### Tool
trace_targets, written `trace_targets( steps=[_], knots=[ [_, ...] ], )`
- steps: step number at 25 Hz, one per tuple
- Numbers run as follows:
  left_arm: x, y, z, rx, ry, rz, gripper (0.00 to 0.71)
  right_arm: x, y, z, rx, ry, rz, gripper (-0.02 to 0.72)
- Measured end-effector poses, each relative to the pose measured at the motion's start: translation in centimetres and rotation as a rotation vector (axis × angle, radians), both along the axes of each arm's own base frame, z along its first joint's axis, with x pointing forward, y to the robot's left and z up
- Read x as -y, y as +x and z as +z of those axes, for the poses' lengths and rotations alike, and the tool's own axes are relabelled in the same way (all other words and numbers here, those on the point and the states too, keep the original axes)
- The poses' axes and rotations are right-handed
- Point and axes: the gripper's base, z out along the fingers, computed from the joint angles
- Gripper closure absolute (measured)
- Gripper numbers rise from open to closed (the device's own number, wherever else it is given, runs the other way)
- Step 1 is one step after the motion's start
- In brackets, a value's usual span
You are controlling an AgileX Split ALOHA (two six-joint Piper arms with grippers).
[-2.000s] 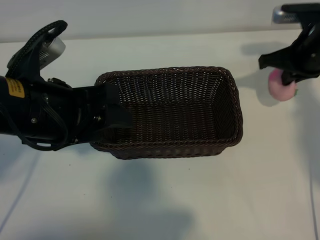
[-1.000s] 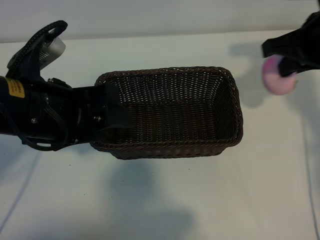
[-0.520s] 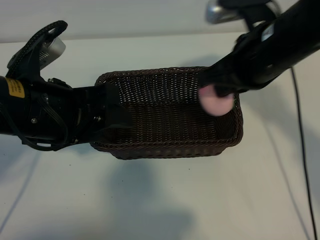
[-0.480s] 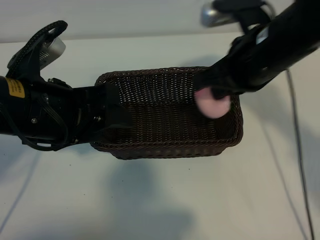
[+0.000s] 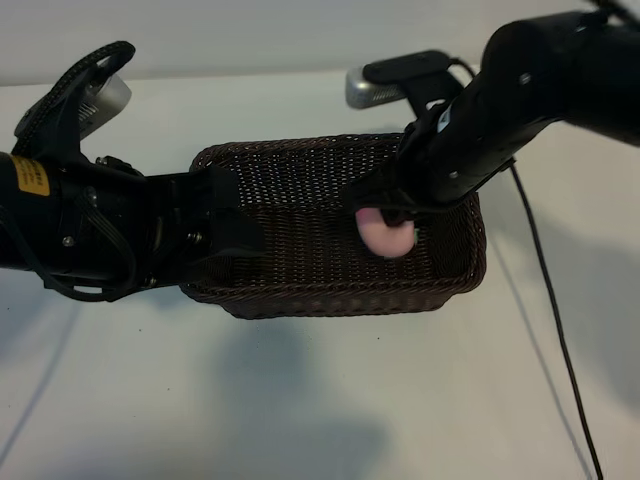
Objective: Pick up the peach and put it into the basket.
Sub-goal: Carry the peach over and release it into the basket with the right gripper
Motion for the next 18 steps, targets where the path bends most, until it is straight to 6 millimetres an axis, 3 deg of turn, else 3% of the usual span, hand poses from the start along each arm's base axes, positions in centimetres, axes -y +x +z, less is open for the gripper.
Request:
trace_targets(
  steps=[5,14,18],
  knots=[
    [0.0,0.0,0.0,0.0,0.0,0.0,0.152,-0.5,0.7,-2.0,-0.015,-0.011,-0.01,0.662],
    [0.0,0.0,0.0,0.0,0.0,0.0,0.151,-0.7,0.9,-3.1,-0.036,-0.017,-0.011,0.658],
    [0.0,0.0,0.0,0.0,0.0,0.0,0.151,-0.7,0.9,-3.1,-0.034,-0.018,-0.005,0.591]
  ],
)
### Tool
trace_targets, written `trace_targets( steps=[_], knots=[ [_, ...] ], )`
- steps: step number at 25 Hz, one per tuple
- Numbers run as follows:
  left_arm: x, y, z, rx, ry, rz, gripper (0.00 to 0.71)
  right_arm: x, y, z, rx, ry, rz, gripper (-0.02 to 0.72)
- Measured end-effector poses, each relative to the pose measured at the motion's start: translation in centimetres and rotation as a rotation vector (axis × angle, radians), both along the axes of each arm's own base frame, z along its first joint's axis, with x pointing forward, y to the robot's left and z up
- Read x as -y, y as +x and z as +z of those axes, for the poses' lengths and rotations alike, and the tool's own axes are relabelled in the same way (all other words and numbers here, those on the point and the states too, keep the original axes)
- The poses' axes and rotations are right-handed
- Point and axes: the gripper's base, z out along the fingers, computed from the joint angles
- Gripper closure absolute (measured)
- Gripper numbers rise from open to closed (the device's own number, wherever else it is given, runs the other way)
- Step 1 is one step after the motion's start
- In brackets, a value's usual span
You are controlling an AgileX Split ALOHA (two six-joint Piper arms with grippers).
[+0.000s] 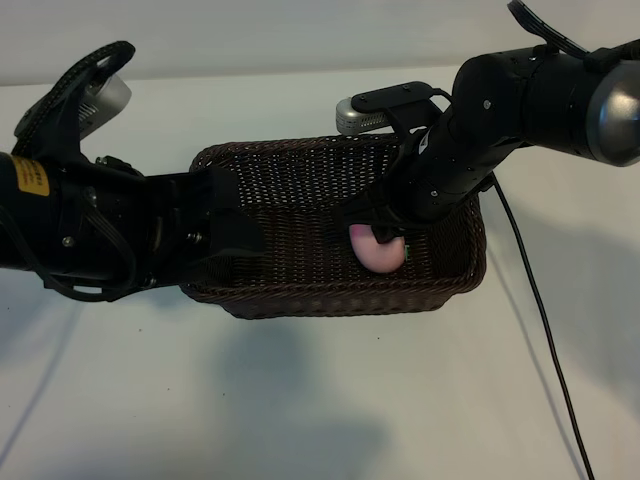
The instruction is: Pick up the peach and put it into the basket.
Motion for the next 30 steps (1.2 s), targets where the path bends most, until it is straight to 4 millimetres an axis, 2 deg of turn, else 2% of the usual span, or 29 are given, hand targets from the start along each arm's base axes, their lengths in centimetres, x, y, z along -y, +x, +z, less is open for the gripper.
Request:
trace_targets(
  steps=[5,7,11,16,25,30],
  knots=[
    [0.0,0.0,0.0,0.001,0.002,0.0,0.151,0.0,-0.1,0.0,-0.008,-0.005,0.006,0.382],
    [0.0,0.0,0.0,0.001,0.002,0.0,0.151,0.1,-0.3,0.4,-0.01,-0.004,0.009,0.273],
    [0.0,0.0,0.0,0.001,0.002,0.0,0.151,0.3,-0.6,1.7,0.008,0.012,0.012,0.164],
    [0.0,0.0,0.0,0.0,0.001,0.0,0.151,0.7,-1.3,3.2,0.0,0.018,0.016,0.152],
    [0.0,0.0,0.0,0.001,0.002,0.0,0.151,2.2,-3.7,8.0,0.007,0.05,0.032,0.152],
    [0.0,0.0,0.0,0.001,0.002,0.0,0.151,3.2,-4.9,9.8,-0.005,0.045,0.015,0.152]
  ],
)
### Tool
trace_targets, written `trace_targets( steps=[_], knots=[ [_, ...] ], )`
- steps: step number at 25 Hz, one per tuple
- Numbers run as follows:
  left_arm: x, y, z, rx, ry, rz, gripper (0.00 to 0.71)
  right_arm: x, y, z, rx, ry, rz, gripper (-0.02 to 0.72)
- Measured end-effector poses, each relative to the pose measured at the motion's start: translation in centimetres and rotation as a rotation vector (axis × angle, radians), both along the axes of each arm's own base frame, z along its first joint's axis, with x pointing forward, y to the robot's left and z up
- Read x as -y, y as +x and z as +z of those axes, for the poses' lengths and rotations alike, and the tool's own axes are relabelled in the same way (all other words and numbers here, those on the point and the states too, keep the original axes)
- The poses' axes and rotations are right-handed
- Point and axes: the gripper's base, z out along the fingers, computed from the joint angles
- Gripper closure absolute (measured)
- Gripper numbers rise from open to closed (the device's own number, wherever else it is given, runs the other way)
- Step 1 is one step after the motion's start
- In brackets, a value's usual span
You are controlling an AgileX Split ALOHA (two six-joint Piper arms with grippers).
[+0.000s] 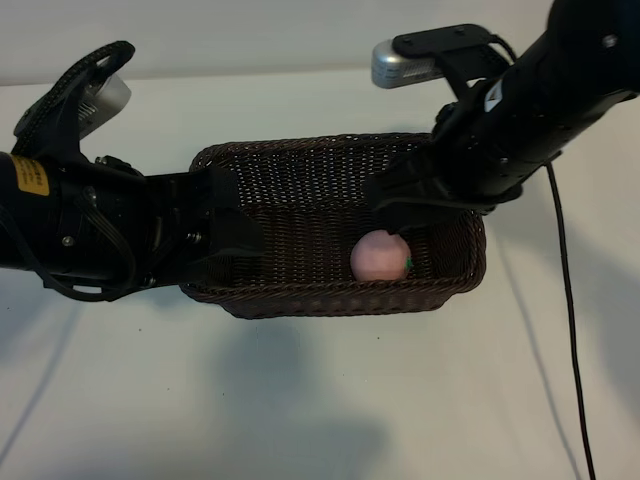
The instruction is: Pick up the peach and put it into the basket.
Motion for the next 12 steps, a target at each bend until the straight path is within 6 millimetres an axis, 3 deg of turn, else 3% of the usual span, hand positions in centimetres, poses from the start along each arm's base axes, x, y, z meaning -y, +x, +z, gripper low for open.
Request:
trace_targets(
  steps=[12],
  knots=[
    [0.0,0.0,0.0,0.0,0.0,0.0,0.151,0.5,-2.9,2.6,-0.016,-0.001,0.022,0.152]
  ],
)
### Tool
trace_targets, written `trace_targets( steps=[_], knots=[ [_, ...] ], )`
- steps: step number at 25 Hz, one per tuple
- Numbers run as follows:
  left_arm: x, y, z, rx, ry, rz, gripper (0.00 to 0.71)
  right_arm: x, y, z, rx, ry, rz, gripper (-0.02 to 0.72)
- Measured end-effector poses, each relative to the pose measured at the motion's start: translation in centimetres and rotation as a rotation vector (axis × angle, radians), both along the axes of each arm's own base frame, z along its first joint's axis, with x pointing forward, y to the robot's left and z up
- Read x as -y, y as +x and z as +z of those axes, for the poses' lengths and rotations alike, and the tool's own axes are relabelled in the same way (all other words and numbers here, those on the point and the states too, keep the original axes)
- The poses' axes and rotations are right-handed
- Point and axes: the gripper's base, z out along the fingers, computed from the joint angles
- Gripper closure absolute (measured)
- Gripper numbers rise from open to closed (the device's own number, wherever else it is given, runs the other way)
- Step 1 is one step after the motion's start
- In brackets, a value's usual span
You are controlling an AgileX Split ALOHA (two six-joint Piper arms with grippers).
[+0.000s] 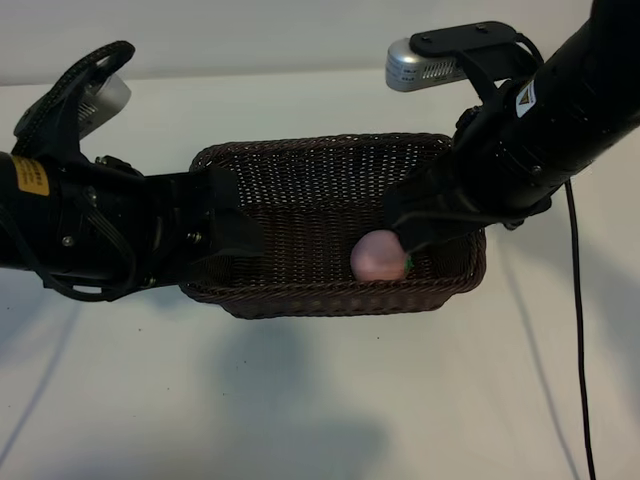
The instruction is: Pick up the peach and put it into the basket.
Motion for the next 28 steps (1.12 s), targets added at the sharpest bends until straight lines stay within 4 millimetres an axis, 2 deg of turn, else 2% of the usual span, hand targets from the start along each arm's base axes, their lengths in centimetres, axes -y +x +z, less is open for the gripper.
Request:
trace_targets(
  steps=[8,20,28],
  knots=[
    [0.0,0.0,0.0,0.0,0.0,0.0,0.151,-2.0,-2.6,0.3,0.027,-0.037,0.025,0.152],
    [0.0,0.0,0.0,0.0,0.0,0.0,0.151,-1.7,-3.1,0.3,-0.037,-0.056,-0.025,0.152],
    [0.0,0.0,0.0,0.0,0.0,0.0,0.151,-0.8,-4.1,2.2,-0.033,0.007,-0.084,0.155]
  ],
)
